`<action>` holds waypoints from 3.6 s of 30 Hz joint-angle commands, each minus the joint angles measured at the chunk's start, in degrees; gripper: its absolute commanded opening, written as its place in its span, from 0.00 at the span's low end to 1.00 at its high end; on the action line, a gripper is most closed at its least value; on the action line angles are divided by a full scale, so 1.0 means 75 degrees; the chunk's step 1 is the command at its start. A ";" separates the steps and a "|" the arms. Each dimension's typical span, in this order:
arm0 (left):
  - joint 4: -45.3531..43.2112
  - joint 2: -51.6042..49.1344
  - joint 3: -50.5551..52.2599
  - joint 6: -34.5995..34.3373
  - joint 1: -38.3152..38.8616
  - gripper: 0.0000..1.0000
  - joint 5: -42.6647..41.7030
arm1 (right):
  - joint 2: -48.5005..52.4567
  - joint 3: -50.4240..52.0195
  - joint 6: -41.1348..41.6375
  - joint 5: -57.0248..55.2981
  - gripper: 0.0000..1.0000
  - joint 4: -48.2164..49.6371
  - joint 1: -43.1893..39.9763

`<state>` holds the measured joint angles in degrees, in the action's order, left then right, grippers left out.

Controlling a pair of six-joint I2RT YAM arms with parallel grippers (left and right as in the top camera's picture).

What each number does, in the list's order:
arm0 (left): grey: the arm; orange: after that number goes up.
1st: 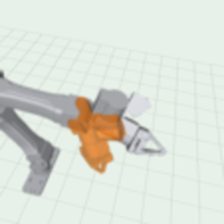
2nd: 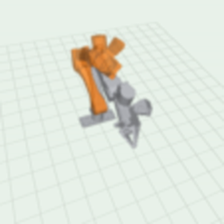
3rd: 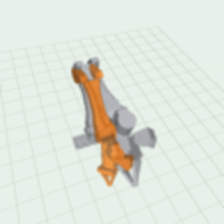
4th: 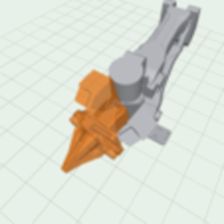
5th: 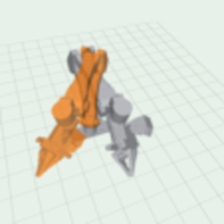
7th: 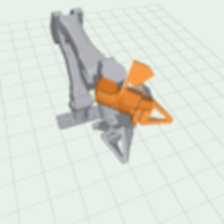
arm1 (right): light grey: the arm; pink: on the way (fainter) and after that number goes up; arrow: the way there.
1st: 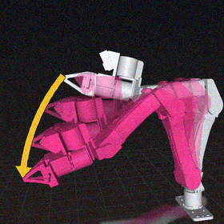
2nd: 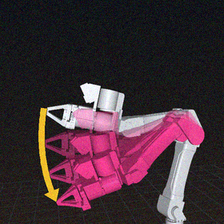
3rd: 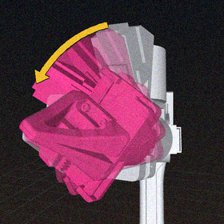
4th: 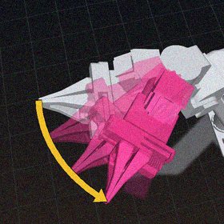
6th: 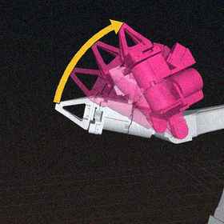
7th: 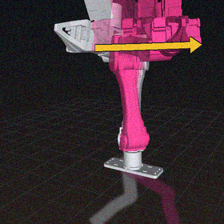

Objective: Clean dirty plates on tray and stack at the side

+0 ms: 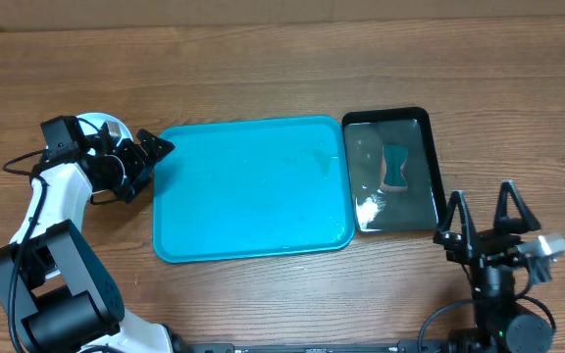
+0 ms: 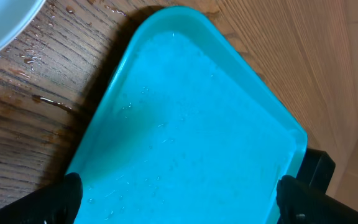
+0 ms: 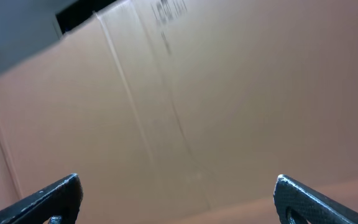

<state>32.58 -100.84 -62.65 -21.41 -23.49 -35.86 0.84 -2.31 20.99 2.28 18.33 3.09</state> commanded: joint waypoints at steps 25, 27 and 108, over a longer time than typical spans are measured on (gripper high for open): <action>-0.0003 0.0117 -0.0140 0.0026 0.0009 1.00 -0.0125 | -0.0093 0.0245 -0.3130 -0.0291 1.00 -0.3089 0.0073; -0.0003 0.0117 -0.0140 0.0026 0.0009 1.00 -0.0128 | -0.0093 0.0245 -0.3433 -0.0291 1.00 -0.3092 0.0073; 0.0009 0.4558 0.0542 0.0026 0.3037 1.00 0.4208 | -0.0090 0.0245 -0.3378 -0.0271 1.00 -0.3089 0.0073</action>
<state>32.56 -70.13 -61.08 -21.41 -0.73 -5.10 0.78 -1.06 -4.12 1.02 -5.13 3.16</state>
